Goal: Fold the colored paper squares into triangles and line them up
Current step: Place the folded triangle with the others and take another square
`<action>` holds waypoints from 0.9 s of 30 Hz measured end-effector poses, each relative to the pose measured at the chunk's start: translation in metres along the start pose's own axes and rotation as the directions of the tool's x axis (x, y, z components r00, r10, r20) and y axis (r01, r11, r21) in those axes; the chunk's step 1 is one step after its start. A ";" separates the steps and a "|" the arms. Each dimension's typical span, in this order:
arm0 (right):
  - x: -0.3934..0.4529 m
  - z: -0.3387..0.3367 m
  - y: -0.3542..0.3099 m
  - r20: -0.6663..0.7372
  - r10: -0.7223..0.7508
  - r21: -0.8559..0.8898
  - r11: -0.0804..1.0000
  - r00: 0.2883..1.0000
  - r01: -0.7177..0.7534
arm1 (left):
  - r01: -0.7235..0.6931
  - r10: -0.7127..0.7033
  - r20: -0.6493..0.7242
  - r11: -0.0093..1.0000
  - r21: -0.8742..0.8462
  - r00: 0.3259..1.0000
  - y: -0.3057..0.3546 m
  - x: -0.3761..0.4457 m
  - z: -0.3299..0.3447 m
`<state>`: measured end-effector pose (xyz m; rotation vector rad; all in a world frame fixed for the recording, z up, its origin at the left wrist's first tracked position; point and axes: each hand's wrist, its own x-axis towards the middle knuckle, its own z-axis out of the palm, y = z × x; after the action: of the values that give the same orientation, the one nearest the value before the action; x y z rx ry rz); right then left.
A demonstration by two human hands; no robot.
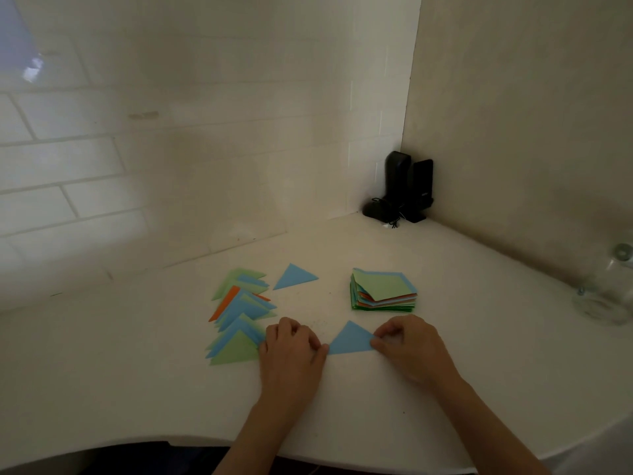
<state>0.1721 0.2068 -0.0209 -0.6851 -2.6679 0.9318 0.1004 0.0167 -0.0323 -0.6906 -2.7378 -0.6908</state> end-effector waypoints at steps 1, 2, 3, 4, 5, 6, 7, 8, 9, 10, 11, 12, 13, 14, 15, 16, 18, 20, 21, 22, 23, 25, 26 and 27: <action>0.000 -0.002 0.002 -0.003 -0.011 0.033 0.999 1.000 0.011 | -0.008 0.008 0.000 1.000 -0.002 1.000 0.000 0.000 -0.001; 0.000 -0.003 0.003 -0.008 -0.021 0.061 0.998 1.000 0.021 | -0.013 0.013 0.002 1.000 -0.001 1.000 0.000 -0.001 -0.001; -0.001 -0.004 0.005 -0.011 -0.028 0.079 0.996 1.000 0.029 | -0.016 0.016 0.001 1.000 0.006 1.000 0.001 -0.001 0.000; -0.001 -0.005 0.006 -0.011 -0.030 0.088 0.996 0.999 0.030 | -0.022 0.022 -0.005 1.000 0.009 1.000 0.002 -0.001 0.001; -0.001 -0.005 0.006 -0.012 -0.027 0.094 0.995 1.000 0.028 | -0.039 0.040 -0.018 0.999 0.011 0.999 0.005 -0.001 0.001; -0.001 -0.004 0.007 -0.017 -0.023 0.100 0.995 1.000 0.025 | -0.064 0.064 -0.043 0.998 0.011 0.997 0.009 -0.001 0.004; -0.001 -0.002 0.007 -0.025 -0.022 0.106 0.994 0.999 0.024 | -0.081 0.081 -0.056 0.997 -0.007 0.995 0.012 -0.001 0.009; -0.001 -0.001 0.007 -0.032 -0.020 0.108 0.994 0.999 0.024 | -0.090 0.088 -0.068 0.996 -0.028 0.994 0.017 -0.002 0.013; -0.001 0.000 0.007 -0.037 -0.020 0.108 0.994 0.999 0.024 | -0.094 0.091 -0.083 0.995 -0.035 0.992 0.022 -0.002 0.015; -0.001 0.001 0.007 -0.040 -0.022 0.105 0.994 0.999 0.026 | -0.090 0.087 -0.093 0.995 -0.031 0.992 0.029 -0.002 0.015; -0.001 0.001 0.007 -0.042 -0.023 0.102 0.994 0.999 0.027 | -0.086 0.083 -0.105 0.996 -0.023 0.991 0.035 -0.001 0.015; -0.001 0.002 0.007 -0.047 -0.024 0.100 0.995 0.999 0.029 | -0.078 0.076 -0.112 0.997 -0.018 0.991 0.040 0.000 0.016; -0.001 0.002 0.008 -0.051 -0.026 0.098 0.995 0.998 0.031 | -0.062 0.059 -0.104 0.998 -0.020 0.993 0.045 0.000 0.017; -0.002 0.002 0.007 -0.055 -0.028 0.097 0.995 0.998 0.034 | -0.039 0.037 -0.090 0.999 -0.019 0.995 0.049 0.000 0.017; -0.002 0.002 0.007 -0.059 -0.031 0.096 0.995 0.998 0.037 | -0.003 0.001 -0.073 1.000 -0.023 0.997 0.053 0.000 0.016; -0.002 0.002 0.007 -0.061 -0.033 0.096 0.995 0.998 0.038 | 0.050 -0.051 -0.033 0.998 -0.026 0.998 0.058 0.002 0.014; -0.003 0.002 0.007 -0.058 -0.037 0.094 0.995 0.998 0.042 | 0.118 -0.118 0.057 0.993 0.006 0.991 0.062 0.005 0.011; -0.004 0.001 0.007 -0.058 -0.040 0.096 0.994 0.998 0.045 | 0.144 -0.142 0.099 0.990 -0.008 0.985 0.062 0.009 0.010; -0.004 0.001 0.007 -0.059 -0.043 0.097 0.994 0.997 0.048 | 0.153 -0.147 0.109 0.987 -0.051 0.983 0.061 0.010 0.010; -0.004 0.002 0.008 -0.061 -0.048 0.095 0.994 0.997 0.054 | 0.163 -0.149 0.128 0.981 -0.107 0.980 0.059 0.011 0.011; -0.004 0.002 0.008 -0.066 -0.055 0.093 0.994 0.996 0.061 | 0.170 -0.146 0.148 0.972 -0.164 0.978 0.057 0.011 0.011; -0.005 0.003 0.010 -0.082 -0.066 0.103 0.992 0.994 0.075 | 0.168 -0.132 0.160 0.956 -0.241 0.978 0.051 0.012 0.012; -0.006 0.003 0.011 -0.088 -0.070 0.109 0.991 0.994 0.079 | 0.155 -0.119 0.148 0.952 -0.264 0.982 0.048 0.013 0.012; -0.006 0.003 0.011 -0.098 -0.076 0.113 0.990 0.992 0.087 | 0.136 -0.102 0.129 0.948 -0.288 0.986 0.044 0.013 0.011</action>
<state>0.1802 0.2101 -0.0303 -0.5753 -2.5168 0.9992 0.1098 0.0615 -0.0202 -0.6442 -2.8264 -1.1407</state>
